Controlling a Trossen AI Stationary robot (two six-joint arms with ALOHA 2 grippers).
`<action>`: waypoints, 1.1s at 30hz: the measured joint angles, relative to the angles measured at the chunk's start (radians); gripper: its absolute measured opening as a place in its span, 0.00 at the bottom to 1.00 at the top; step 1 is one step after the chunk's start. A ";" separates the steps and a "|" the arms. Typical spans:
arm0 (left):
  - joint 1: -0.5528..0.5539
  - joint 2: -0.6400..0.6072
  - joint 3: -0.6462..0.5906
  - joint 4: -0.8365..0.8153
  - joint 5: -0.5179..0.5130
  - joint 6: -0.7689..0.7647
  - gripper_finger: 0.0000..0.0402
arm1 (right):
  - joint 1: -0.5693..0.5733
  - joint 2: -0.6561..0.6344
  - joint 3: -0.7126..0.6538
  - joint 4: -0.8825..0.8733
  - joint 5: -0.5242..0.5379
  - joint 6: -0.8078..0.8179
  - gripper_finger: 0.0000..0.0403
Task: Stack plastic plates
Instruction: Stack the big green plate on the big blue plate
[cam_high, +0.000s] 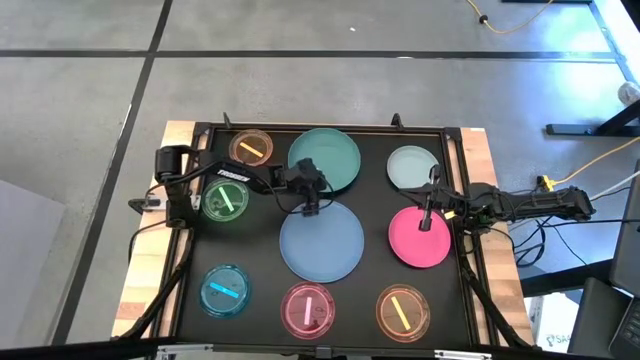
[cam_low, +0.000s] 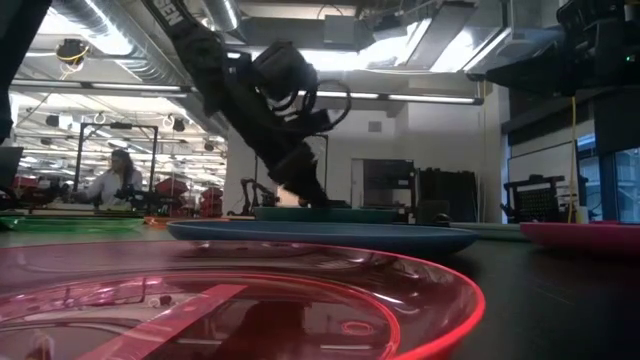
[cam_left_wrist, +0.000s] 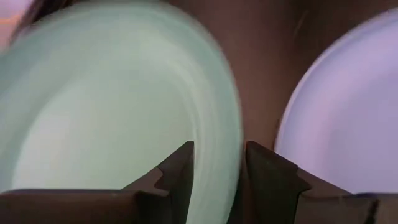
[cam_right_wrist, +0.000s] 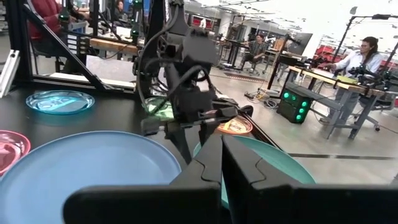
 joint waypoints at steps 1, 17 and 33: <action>0.000 0.001 -0.004 -0.008 -0.003 0.001 0.35 | 0.000 0.000 0.000 0.000 0.000 0.000 0.01; 0.005 0.006 -0.004 -0.039 -0.071 0.006 0.19 | 0.000 0.000 0.000 0.001 0.001 0.000 0.01; -0.082 -0.191 -0.002 -0.081 -0.027 0.018 0.03 | 0.000 0.000 0.000 0.000 0.001 -0.003 0.01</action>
